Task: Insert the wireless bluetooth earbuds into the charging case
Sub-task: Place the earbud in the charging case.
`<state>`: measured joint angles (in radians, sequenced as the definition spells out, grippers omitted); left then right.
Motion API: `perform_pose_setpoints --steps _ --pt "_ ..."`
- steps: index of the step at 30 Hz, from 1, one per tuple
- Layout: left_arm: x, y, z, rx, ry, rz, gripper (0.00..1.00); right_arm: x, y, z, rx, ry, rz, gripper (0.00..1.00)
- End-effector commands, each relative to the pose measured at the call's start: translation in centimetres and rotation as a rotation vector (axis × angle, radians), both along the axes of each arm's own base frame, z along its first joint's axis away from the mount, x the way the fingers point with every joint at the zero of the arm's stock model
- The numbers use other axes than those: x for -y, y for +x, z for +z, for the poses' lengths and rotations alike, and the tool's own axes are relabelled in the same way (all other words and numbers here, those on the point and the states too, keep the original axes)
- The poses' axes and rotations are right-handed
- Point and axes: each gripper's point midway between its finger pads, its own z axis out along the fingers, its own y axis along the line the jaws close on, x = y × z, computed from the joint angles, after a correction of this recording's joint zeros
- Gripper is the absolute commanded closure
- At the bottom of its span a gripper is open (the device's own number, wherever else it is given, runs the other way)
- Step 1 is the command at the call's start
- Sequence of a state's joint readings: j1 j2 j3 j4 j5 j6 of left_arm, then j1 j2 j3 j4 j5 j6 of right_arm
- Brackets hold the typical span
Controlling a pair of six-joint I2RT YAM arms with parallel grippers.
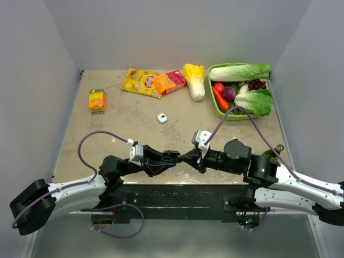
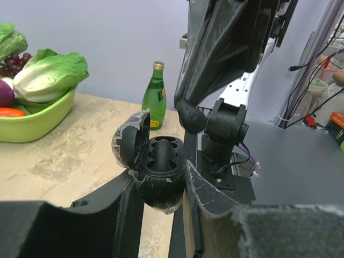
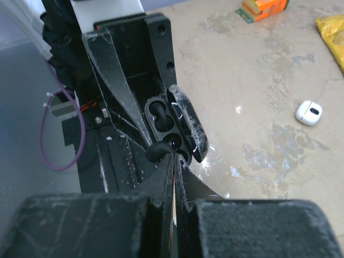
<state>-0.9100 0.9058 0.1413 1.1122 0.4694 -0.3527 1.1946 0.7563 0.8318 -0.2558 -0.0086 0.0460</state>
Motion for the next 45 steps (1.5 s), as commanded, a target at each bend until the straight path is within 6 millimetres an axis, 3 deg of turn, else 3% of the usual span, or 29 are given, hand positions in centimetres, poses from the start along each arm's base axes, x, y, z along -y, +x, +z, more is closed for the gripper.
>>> perform_pose_setpoints --steps 1,10,20,45 --pt "0.0 -0.5 4.3 0.089 -0.109 -0.027 1.00 -0.2 -0.2 1.7 0.037 0.025 0.013 1.00" --pt "0.1 -0.6 4.2 0.085 -0.107 -0.042 1.00 -0.1 0.7 1.6 0.037 0.031 -0.048 1.00" --pt "0.3 -0.5 3.7 0.071 -0.102 -0.042 1.00 0.4 1.3 3.1 0.062 0.107 -0.093 1.00" --pt "0.3 0.5 4.9 0.040 -0.146 0.000 1.00 -0.1 2.8 0.9 0.052 0.045 -0.168 1.00"
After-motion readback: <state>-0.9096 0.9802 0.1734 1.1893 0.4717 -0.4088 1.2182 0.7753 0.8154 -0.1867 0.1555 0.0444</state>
